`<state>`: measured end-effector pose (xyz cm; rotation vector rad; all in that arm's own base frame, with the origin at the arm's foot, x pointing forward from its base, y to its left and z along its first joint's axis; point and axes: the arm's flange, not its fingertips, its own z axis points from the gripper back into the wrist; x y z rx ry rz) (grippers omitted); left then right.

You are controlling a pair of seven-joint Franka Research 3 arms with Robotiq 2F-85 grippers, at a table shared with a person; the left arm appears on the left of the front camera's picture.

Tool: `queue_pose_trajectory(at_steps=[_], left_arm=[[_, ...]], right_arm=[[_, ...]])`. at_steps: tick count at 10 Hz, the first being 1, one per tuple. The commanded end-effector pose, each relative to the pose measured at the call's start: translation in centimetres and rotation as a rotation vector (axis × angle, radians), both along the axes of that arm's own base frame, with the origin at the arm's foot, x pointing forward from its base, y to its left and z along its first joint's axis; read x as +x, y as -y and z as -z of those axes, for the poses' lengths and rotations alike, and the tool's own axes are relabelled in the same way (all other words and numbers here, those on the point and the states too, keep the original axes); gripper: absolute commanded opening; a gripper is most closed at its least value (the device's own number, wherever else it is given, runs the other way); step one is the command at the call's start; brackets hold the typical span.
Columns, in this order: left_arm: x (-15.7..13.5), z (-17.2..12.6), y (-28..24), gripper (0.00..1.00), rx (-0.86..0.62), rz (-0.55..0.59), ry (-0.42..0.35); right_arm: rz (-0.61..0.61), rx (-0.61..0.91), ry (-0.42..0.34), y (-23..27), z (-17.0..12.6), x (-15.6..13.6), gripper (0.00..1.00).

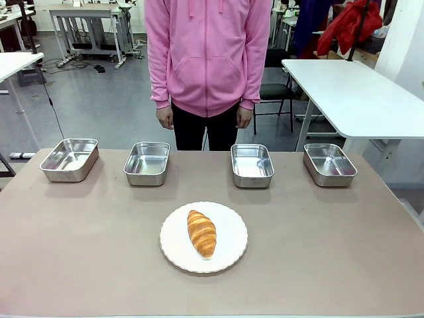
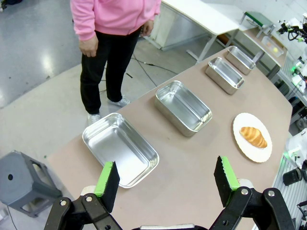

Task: Place the bread in the container.
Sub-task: Place the Butter Roll into the Airtight Container indicated by the human.

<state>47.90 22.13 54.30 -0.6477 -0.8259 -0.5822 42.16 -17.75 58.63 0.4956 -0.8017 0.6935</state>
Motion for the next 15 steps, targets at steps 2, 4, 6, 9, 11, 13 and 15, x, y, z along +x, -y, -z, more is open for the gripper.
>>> queue_pose_trajectory(at_steps=[2, 4, 6, 9, 11, 13, 15], left_arm=[[-0.12, -0.14, -0.03, 1.0, -0.01, 0.009, 0.012], [-0.12, -0.14, -0.03, 1.0, -0.01, 0.009, 0.012], [-0.12, -0.14, -0.03, 1.0, -0.01, 0.009, 0.012], [-0.12, -0.14, -0.03, 1.0, -0.01, 0.009, 0.012], [-0.12, -0.14, -0.03, 1.0, -0.01, 0.009, 0.012], [-0.12, -0.14, -0.03, 1.0, -0.01, 0.009, 0.012], [-0.12, -0.14, -0.03, 1.0, -0.01, 0.009, 0.012]], right_arm=[[-0.004, 0.002, 0.005, -0.16, -0.17, -0.02, 1.0], [-0.004, 0.002, 0.005, -0.16, -0.17, -0.02, 1.0], [-0.004, 0.002, 0.005, -0.16, -0.17, -0.02, 1.0], [-0.004, 0.002, 0.005, -0.16, -0.17, -0.02, 1.0], [-0.004, 0.002, 0.005, -0.16, -0.17, -0.02, 1.0], [-0.004, 0.002, 0.005, -0.16, -0.17, -0.02, 1.0], [-0.004, 0.002, 0.005, -0.16, -0.17, -0.02, 1.0]])
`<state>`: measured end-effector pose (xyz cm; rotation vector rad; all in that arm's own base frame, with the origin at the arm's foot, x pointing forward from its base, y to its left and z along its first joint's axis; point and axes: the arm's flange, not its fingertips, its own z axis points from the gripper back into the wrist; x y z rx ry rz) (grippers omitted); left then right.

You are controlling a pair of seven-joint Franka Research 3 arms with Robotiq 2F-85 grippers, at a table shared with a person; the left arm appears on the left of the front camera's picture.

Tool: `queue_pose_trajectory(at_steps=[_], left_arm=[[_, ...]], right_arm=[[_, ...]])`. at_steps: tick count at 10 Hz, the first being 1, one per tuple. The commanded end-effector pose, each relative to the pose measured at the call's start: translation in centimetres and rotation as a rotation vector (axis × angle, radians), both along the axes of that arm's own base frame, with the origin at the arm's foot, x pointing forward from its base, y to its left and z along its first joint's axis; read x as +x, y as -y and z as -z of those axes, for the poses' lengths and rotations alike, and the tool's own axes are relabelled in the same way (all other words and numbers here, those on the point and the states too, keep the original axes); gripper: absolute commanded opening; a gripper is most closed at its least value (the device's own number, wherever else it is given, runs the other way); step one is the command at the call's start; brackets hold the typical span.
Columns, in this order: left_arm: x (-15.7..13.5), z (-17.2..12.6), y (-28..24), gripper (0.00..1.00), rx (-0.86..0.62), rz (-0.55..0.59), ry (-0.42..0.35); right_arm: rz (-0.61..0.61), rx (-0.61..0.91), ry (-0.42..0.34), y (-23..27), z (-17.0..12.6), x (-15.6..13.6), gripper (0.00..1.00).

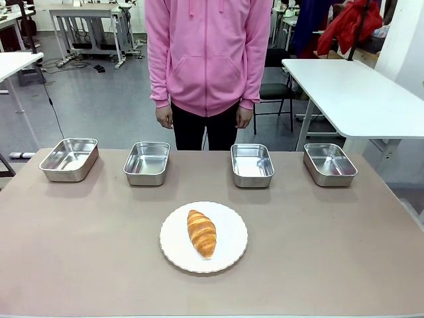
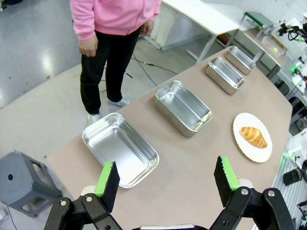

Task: Place the bread in the container.
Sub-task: Place the Butter Roll into the Airtight Container indicated by the human.

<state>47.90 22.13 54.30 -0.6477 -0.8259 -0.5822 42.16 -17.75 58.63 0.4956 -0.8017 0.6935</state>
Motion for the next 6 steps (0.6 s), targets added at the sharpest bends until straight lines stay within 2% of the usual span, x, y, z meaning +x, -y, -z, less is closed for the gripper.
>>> queue_pose_trajectory(at_steps=[1, 6], left_arm=[[-0.12, -0.14, -0.03, 1.0, -0.01, 0.009, 0.012], [-0.12, -0.14, -0.03, 1.0, -0.01, 0.009, 0.012]], right_arm=[[-0.004, 0.002, 0.005, -0.16, -0.17, -0.02, 1.0], [-0.004, 0.002, 0.005, -0.16, -0.17, -0.02, 1.0]])
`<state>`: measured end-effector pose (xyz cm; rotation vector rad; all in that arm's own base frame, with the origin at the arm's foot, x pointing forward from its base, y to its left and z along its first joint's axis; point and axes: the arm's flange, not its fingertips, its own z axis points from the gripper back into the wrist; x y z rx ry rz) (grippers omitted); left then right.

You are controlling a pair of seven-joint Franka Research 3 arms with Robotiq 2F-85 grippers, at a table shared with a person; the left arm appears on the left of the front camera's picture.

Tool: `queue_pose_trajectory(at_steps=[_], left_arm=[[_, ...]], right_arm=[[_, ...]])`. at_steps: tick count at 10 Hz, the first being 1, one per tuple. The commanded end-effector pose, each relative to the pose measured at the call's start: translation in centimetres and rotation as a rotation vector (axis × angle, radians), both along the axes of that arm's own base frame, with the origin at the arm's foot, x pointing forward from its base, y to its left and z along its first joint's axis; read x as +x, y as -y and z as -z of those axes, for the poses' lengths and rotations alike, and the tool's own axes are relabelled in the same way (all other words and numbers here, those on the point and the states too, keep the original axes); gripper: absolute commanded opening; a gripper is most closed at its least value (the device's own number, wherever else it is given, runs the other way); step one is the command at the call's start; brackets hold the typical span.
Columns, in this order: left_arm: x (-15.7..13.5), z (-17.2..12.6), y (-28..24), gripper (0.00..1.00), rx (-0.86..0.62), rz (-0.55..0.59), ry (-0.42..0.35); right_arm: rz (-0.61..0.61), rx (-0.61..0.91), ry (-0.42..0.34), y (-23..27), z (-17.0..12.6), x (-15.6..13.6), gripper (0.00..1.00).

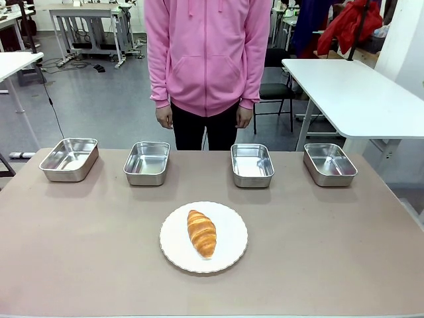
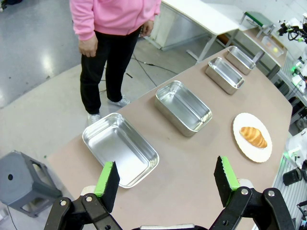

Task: Place the bread in the container.
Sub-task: Place the Butter Roll into the Airtight Container indicated by the human.

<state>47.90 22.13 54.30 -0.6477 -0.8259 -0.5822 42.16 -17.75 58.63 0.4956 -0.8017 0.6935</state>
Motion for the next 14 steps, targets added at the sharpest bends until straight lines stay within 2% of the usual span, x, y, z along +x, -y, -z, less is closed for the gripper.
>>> queue_pose_trajectory(at_steps=[1, 14], left_arm=[[-0.12, -0.14, -0.03, 1.0, -0.01, 0.009, 0.012], [-0.12, -0.14, -0.03, 1.0, -0.01, 0.009, 0.012]], right_arm=[[-0.004, 0.002, 0.005, -0.16, -0.17, -0.02, 1.0], [-0.004, 0.002, 0.005, -0.16, -0.17, -0.02, 1.0]])
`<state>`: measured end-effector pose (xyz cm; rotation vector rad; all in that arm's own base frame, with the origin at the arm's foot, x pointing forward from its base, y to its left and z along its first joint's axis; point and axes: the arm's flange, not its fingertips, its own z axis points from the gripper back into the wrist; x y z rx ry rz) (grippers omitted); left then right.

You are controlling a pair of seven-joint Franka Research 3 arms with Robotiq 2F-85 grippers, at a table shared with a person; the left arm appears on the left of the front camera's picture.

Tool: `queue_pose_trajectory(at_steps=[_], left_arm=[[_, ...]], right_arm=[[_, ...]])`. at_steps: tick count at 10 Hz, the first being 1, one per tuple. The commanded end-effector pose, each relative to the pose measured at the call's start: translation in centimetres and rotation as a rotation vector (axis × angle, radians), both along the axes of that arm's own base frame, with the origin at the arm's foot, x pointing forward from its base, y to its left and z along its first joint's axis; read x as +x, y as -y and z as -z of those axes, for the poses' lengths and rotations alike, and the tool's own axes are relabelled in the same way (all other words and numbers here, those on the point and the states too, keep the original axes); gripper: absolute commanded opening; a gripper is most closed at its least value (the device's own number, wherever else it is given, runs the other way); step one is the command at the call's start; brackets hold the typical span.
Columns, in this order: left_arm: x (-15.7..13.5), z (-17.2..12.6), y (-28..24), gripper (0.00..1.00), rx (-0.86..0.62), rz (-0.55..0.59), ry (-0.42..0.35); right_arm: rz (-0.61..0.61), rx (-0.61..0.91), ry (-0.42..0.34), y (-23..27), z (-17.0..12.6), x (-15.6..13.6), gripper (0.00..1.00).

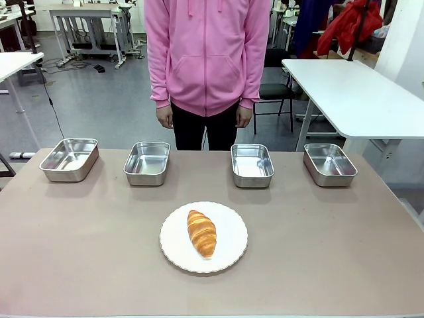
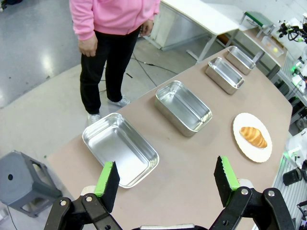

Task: Place the bread in the container.
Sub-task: Place the Butter Roll into the Airtight Container indicated by the human.

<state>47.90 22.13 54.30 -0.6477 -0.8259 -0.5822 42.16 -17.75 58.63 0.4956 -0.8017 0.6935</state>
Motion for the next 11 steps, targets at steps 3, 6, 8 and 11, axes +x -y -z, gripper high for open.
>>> queue_pose_trajectory(at_steps=[3, 6, 8, 11], left_arm=[[-0.12, -0.14, -0.03, 1.0, -0.01, 0.009, 0.012], [-0.12, -0.14, -0.03, 1.0, -0.01, 0.009, 0.012], [-0.12, -0.14, -0.03, 1.0, -0.01, 0.009, 0.012], [-0.12, -0.14, -0.03, 1.0, -0.01, 0.009, 0.012]], right_arm=[[-0.004, 0.002, 0.005, -0.16, -0.17, -0.02, 1.0], [-0.004, 0.002, 0.005, -0.16, -0.17, -0.02, 1.0], [-0.004, 0.002, 0.005, -0.16, -0.17, -0.02, 1.0], [-0.004, 0.002, 0.005, -0.16, -0.17, -0.02, 1.0]])
